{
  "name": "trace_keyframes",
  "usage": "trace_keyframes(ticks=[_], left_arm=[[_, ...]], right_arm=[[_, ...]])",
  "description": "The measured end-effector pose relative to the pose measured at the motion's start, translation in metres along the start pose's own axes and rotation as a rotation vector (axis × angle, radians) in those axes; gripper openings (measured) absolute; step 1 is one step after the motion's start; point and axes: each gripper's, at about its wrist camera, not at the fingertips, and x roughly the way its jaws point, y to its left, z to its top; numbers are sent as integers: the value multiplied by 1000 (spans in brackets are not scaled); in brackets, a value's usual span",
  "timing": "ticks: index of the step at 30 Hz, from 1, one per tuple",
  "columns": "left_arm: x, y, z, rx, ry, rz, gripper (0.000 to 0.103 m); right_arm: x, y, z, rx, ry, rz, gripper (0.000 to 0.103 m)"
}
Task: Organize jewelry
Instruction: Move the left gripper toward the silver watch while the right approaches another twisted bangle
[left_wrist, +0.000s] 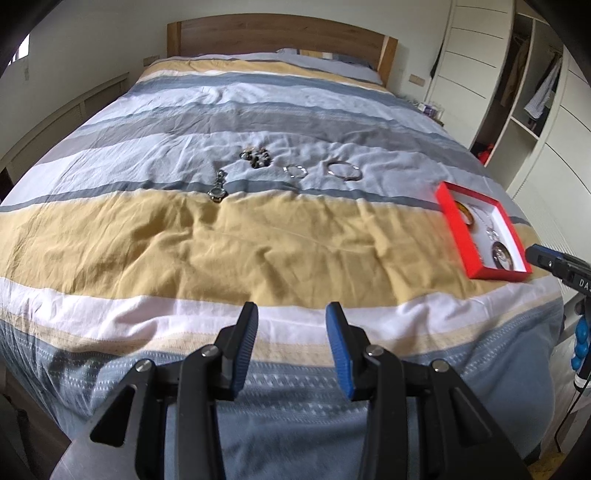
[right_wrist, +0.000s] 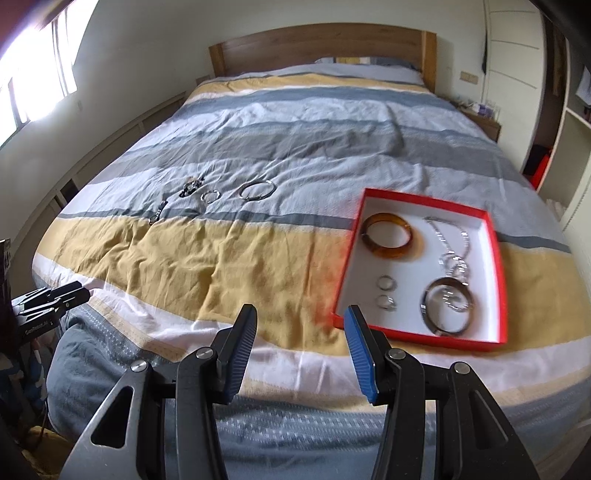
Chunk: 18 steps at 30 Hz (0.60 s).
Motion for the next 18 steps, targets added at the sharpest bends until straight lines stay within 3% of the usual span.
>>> trace_keyframes(ticks=[8,18], left_arm=[[39,27,29,-38,33,16,36],[105,66,92,-81,32,37,36]], right_arm=[[64,15,22,-33,59,79,49],[154,75,76,-179,116,202,49]])
